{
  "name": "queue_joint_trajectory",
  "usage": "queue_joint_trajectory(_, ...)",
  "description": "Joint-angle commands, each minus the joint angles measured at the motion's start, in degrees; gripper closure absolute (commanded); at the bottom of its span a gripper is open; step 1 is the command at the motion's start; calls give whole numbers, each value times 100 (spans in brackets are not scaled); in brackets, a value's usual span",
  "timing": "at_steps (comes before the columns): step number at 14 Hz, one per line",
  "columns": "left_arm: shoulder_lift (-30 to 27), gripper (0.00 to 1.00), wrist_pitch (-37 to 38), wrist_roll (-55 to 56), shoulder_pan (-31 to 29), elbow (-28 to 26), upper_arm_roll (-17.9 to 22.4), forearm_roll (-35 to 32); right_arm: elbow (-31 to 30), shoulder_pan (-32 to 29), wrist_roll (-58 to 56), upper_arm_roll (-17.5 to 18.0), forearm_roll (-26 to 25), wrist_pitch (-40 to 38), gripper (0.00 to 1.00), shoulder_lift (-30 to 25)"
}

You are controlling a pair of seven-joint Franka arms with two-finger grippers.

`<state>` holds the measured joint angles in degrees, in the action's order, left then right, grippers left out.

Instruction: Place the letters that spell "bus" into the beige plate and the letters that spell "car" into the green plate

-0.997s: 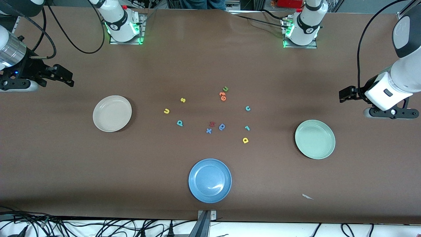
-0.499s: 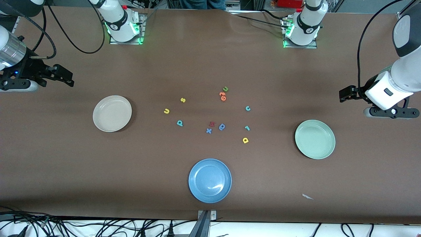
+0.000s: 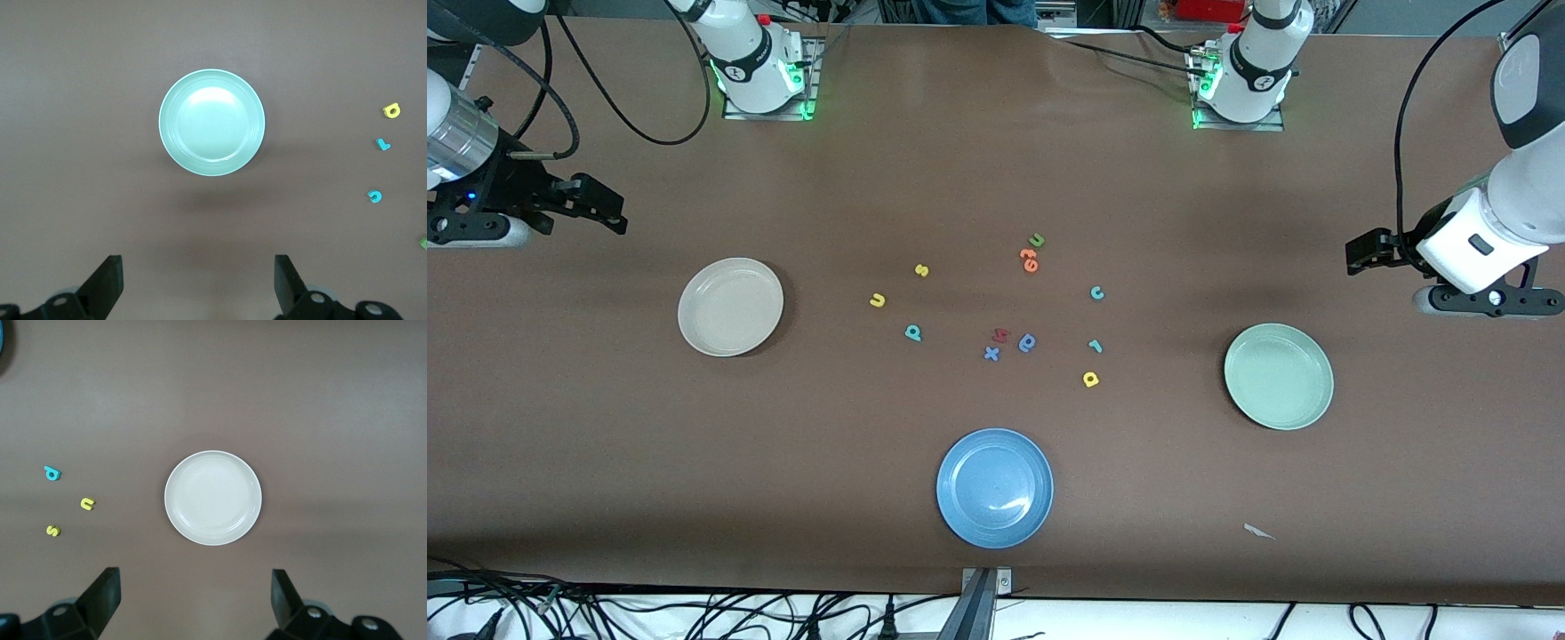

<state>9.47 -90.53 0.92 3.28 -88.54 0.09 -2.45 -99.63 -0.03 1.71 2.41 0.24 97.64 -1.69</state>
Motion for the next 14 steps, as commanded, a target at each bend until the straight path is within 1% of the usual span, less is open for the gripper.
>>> queue_joint_trajectory(1,-68,0,1,-40,6,12,18,69,110,-15,40,5,-24,-114,0,46)
queue_joint_trajectory(14,-68,0,1,-40,6,12,18,69,110,-24,31,5,-24,-149,0,55)
